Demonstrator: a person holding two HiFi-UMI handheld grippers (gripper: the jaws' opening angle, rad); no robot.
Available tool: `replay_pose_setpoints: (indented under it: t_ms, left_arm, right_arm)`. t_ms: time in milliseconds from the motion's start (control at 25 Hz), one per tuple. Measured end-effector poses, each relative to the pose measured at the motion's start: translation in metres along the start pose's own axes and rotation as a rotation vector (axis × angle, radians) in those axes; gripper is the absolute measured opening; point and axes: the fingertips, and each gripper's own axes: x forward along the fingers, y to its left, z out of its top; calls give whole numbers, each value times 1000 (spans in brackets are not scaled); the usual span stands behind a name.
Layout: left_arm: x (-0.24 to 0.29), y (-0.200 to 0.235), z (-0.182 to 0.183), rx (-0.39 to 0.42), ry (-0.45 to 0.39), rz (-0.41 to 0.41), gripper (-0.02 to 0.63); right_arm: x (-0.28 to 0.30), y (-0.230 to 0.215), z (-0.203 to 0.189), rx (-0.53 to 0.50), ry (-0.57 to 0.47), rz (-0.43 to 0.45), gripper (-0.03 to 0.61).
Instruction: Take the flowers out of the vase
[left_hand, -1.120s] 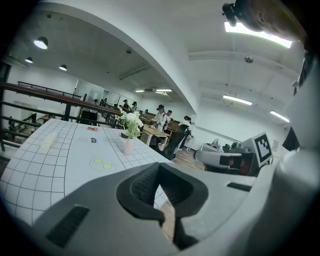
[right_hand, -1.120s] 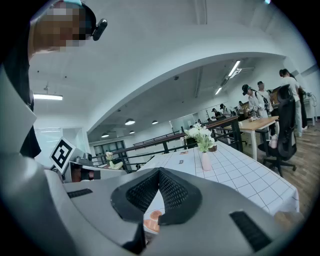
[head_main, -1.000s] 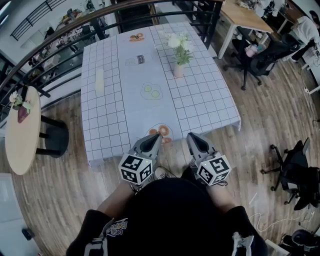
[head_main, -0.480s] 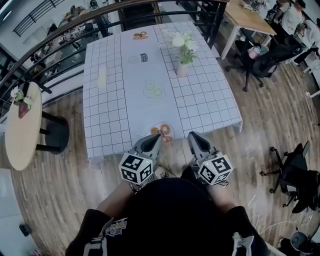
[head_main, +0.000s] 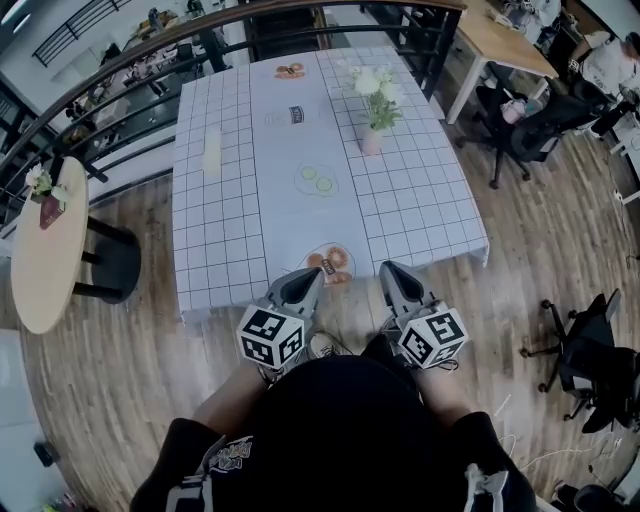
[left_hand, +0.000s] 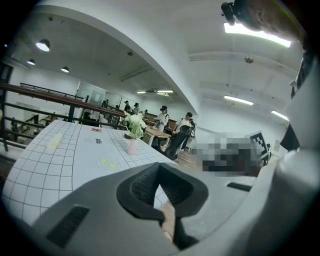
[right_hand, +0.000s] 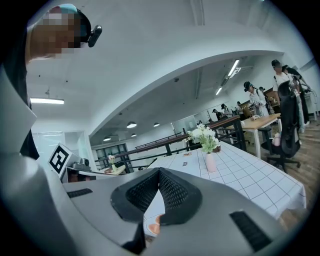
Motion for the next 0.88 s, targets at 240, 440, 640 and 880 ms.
replay_pose_setpoints:
  t_ms: [240,440,640,880]
  left_arm:
    - [-9,9,-1,-6,-13,24,8]
    - [-3,12,0,-14,-15,33,8]
    - [13,18,5,-13,-16,58,8]
    - [52,29,22,-32,-31,108,8]
  right_arm:
    - [6,5,2,-1,-7,6,20]
    - [8,-6,6,-2,-6,1,21]
    - [22,-34,17,1,-15,2,21]
    - [48,-73,35,-12,2,41,21]
